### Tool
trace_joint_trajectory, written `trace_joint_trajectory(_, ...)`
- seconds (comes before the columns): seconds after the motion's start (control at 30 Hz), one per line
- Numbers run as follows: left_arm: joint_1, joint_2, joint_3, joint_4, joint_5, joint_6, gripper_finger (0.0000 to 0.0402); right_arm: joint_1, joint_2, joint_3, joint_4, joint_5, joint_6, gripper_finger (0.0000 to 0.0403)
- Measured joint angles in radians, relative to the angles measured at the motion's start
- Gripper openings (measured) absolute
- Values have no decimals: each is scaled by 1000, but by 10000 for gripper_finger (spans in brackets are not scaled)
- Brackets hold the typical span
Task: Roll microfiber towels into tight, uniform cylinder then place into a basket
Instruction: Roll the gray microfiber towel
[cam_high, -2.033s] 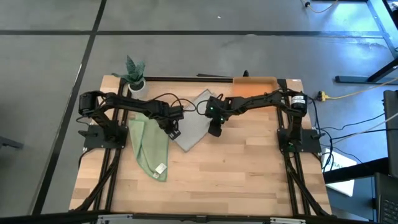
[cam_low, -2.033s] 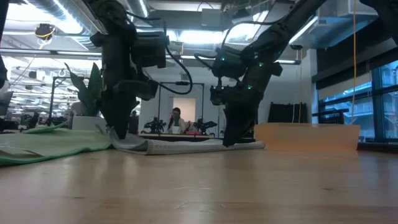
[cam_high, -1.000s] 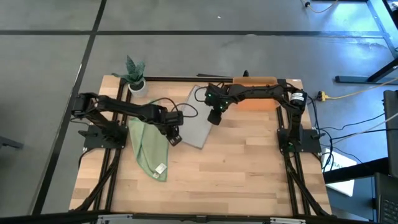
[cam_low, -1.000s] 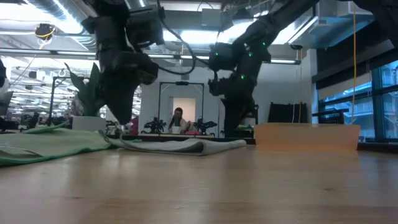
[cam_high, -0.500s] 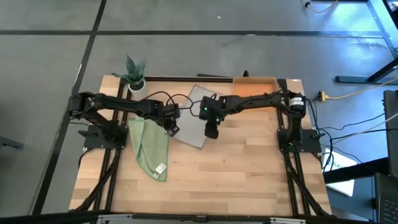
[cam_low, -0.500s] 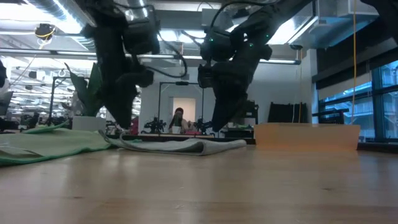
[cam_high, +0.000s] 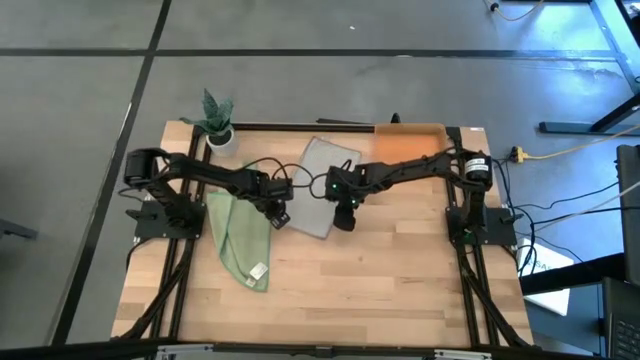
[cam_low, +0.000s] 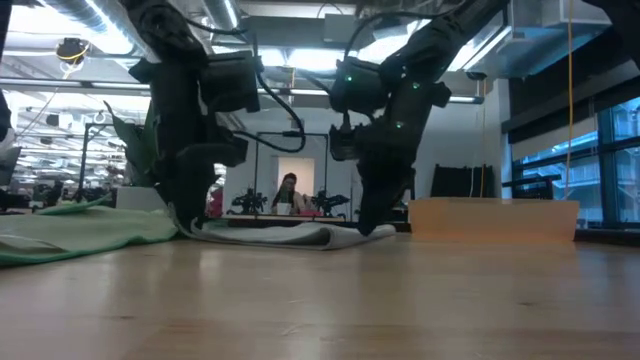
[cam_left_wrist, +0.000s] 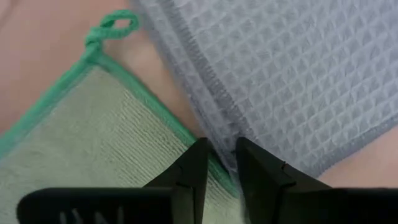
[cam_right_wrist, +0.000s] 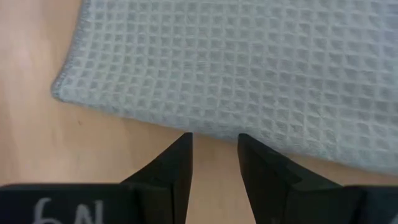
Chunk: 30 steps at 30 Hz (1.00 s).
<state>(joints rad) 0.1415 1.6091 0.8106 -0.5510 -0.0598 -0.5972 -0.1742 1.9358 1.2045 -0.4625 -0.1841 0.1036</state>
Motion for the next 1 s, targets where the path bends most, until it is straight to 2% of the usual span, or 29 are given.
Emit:
trace_joint_trajectory(0.5,-121,27,0,146,71,-82,80,-58,0,0,-18,113,-8,129)
trace_joint_trajectory(0.67,-143,28,0,168,48,-129,80,-68,-4,0,-20,165,-26,129)
trace_joint_trajectory(0.83,-122,2,-2,128,36,-148,80,-57,-62,13,-76,166,-45,129)
trace_joint_trajectory(1.0,-87,-76,-2,65,14,-161,80,-42,-160,19,-88,166,-74,129)
